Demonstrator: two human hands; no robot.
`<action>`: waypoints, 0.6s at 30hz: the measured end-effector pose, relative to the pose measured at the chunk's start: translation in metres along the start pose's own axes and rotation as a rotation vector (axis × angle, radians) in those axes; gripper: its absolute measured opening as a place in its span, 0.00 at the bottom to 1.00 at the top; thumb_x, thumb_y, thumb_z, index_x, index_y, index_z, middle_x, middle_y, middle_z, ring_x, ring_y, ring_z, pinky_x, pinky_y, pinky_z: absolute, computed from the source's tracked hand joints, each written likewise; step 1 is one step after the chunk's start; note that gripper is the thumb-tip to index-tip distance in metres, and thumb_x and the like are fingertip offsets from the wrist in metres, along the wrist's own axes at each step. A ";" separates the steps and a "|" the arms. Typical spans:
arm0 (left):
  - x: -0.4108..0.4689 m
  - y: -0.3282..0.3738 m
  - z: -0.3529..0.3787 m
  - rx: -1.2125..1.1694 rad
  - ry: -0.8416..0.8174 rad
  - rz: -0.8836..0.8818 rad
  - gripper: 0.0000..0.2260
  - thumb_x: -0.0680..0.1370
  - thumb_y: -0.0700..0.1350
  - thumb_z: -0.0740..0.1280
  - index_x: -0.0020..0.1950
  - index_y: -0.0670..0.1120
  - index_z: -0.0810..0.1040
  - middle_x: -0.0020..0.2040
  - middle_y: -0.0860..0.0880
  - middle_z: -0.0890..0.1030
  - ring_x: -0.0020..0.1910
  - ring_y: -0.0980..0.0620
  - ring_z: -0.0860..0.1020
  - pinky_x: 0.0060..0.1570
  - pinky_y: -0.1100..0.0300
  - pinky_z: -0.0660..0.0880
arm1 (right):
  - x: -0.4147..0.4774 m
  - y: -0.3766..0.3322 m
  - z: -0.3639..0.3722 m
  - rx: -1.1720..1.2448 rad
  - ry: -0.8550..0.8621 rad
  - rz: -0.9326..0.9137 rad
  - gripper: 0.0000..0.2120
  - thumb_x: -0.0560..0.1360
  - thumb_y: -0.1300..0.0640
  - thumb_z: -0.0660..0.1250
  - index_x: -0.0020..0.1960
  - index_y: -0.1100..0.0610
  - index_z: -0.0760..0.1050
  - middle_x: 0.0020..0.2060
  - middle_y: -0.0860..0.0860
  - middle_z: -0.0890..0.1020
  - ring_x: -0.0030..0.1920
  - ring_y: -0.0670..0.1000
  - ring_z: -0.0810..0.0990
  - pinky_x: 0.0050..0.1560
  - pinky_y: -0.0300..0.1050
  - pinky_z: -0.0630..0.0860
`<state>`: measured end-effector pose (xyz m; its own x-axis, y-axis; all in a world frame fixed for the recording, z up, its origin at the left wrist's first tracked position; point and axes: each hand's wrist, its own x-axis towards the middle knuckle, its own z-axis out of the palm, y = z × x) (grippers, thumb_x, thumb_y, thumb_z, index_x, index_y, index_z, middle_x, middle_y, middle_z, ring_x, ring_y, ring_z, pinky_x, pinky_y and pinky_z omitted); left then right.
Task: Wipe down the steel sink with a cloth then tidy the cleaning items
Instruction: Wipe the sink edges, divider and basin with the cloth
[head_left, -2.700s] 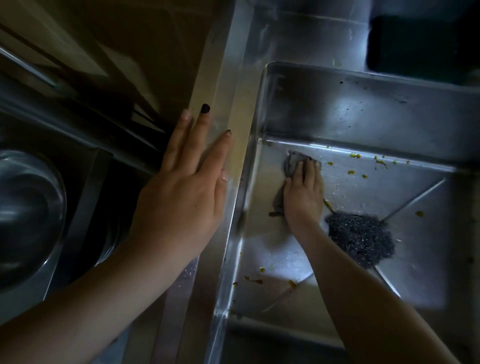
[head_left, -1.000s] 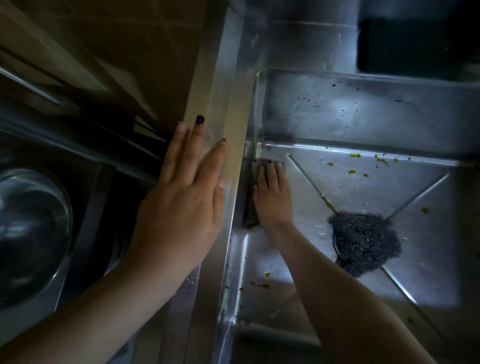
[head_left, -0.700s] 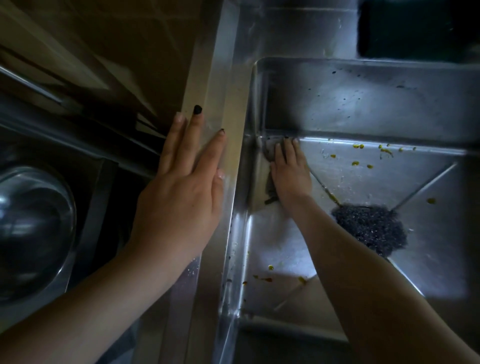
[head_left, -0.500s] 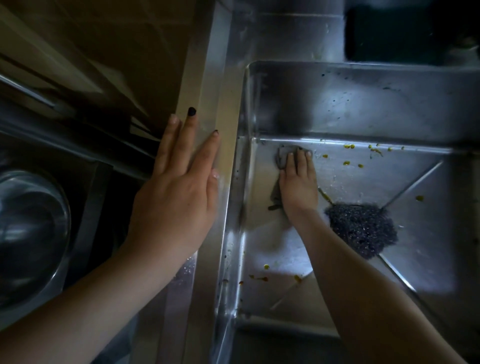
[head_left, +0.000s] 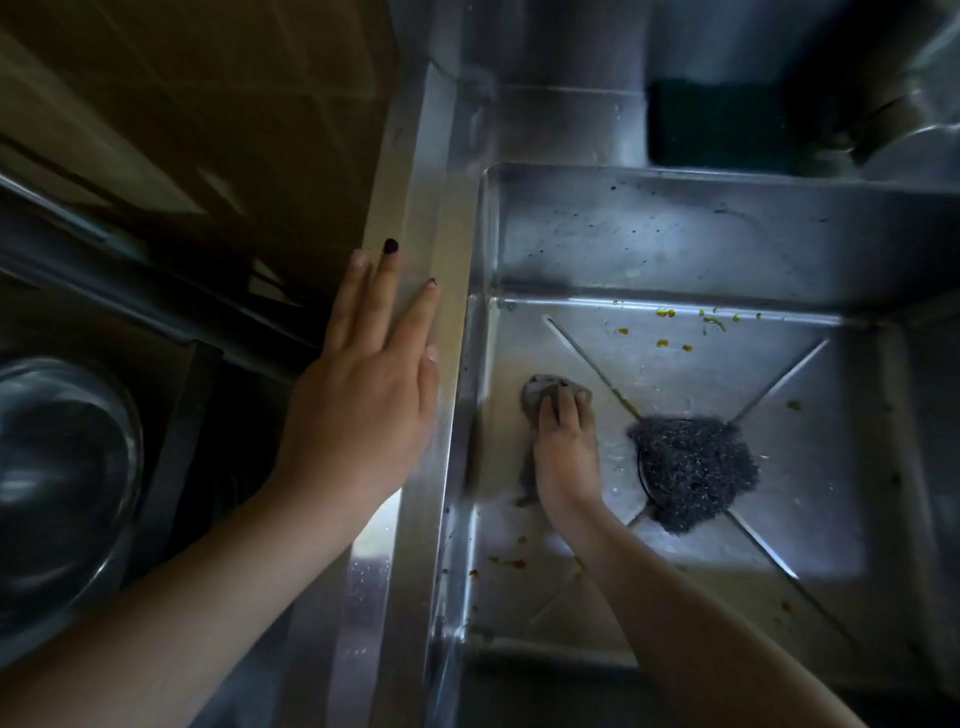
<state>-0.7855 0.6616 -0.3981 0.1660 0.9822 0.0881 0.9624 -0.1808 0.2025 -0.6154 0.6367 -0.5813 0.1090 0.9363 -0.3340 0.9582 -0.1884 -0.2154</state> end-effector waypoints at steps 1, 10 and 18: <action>0.000 0.000 -0.001 -0.007 -0.003 -0.005 0.23 0.79 0.50 0.47 0.72 0.47 0.64 0.76 0.44 0.56 0.75 0.46 0.51 0.64 0.56 0.53 | -0.003 0.000 -0.001 0.015 0.014 -0.024 0.24 0.70 0.69 0.67 0.66 0.68 0.68 0.67 0.62 0.69 0.68 0.62 0.66 0.67 0.48 0.66; 0.000 0.000 -0.005 -0.082 -0.008 0.020 0.25 0.77 0.51 0.48 0.71 0.44 0.66 0.76 0.43 0.58 0.75 0.44 0.51 0.66 0.58 0.48 | -0.008 0.011 -0.042 0.325 -0.078 0.052 0.20 0.72 0.61 0.66 0.64 0.60 0.73 0.61 0.58 0.75 0.58 0.59 0.74 0.56 0.45 0.71; -0.005 -0.001 -0.022 -0.424 0.001 -0.010 0.25 0.73 0.56 0.53 0.60 0.42 0.76 0.71 0.44 0.67 0.73 0.44 0.59 0.68 0.50 0.57 | -0.059 0.026 -0.089 0.619 -0.025 0.167 0.19 0.73 0.59 0.69 0.63 0.57 0.75 0.56 0.55 0.80 0.56 0.54 0.77 0.49 0.36 0.68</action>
<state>-0.7920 0.6556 -0.3774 0.1569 0.9840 0.0850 0.7904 -0.1767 0.5865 -0.5731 0.6035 -0.4853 0.2303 0.8738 -0.4282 0.5983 -0.4742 -0.6459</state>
